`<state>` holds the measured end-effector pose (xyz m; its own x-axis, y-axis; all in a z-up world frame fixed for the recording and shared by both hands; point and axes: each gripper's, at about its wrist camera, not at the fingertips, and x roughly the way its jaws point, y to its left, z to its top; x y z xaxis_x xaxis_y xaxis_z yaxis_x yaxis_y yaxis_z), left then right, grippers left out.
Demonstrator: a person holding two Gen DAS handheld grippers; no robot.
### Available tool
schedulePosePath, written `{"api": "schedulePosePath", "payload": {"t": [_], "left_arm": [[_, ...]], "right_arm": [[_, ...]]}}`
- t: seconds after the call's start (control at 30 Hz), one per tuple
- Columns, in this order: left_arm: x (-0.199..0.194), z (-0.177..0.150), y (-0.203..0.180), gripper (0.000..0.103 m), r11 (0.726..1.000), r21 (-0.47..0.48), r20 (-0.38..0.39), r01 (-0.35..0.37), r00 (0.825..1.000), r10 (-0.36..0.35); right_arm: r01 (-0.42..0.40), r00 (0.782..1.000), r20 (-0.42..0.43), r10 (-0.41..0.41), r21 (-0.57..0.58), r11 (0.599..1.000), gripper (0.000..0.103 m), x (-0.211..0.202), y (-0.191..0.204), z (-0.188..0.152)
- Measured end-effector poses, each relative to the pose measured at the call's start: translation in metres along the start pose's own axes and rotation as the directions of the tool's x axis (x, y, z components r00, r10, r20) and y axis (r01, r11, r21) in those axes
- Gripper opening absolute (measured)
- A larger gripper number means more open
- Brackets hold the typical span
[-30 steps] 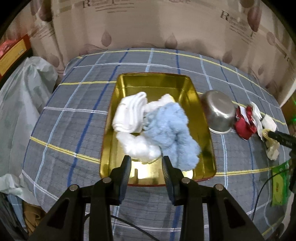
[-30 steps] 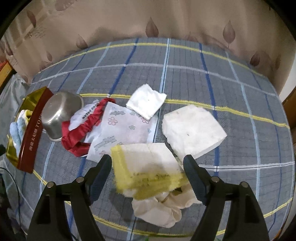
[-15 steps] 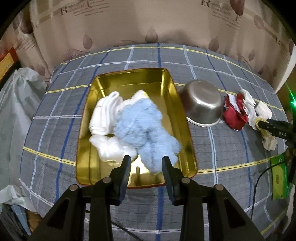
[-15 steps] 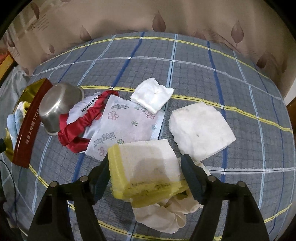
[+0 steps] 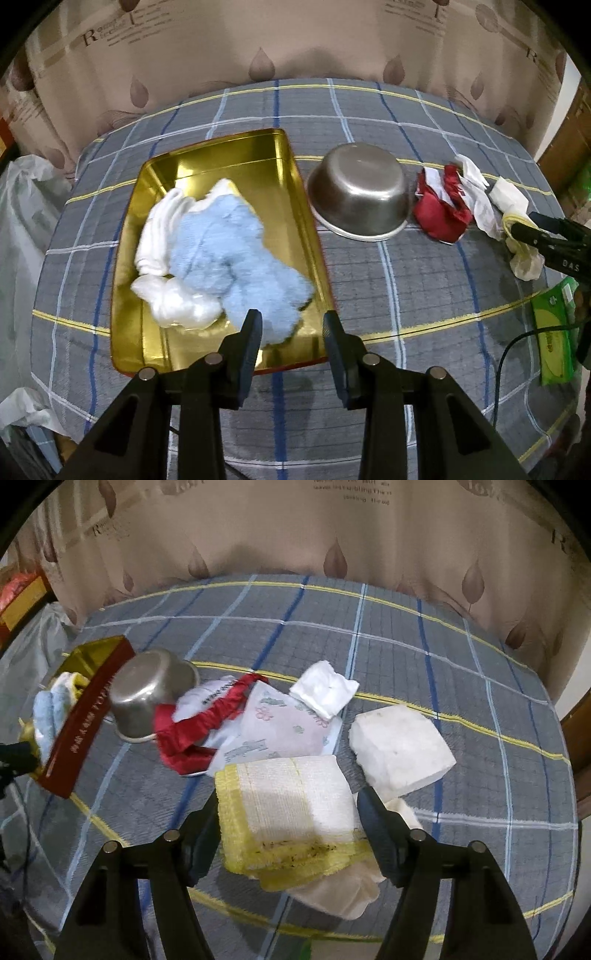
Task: Organize soft objects
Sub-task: 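Lift the dishcloth with the right gripper while left gripper approaches the red-and-white cloth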
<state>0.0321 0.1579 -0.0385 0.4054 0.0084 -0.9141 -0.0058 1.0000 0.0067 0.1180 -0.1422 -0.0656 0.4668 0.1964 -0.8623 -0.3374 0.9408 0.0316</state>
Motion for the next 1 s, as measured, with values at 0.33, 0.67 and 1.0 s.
{"api": "schedulePosePath", "payload": {"t": [0.33,0.67,1.0], "left_arm": [[0.008,0.006,-0.032,0.035,0.997,0.054,-0.008,0.050,0.999,-0.050],[0.020,0.029,-0.079,0.035,0.979,0.124,-0.025,0.159,0.987,-0.157],[0.033,0.061,-0.140,0.035,0.933,0.262,-0.078,0.249,0.968,-0.237]], "right_arm": [[0.025,0.991,0.128,-0.027,0.017,1.000,0.067,-0.036,0.005,-0.025],[-0.011,0.978,0.206,-0.020,0.148,0.989,0.067,-0.058,-0.022,-0.039],[-0.057,0.974,0.225,0.015,0.181,0.982,0.068,-0.057,-0.032,-0.046]]}}
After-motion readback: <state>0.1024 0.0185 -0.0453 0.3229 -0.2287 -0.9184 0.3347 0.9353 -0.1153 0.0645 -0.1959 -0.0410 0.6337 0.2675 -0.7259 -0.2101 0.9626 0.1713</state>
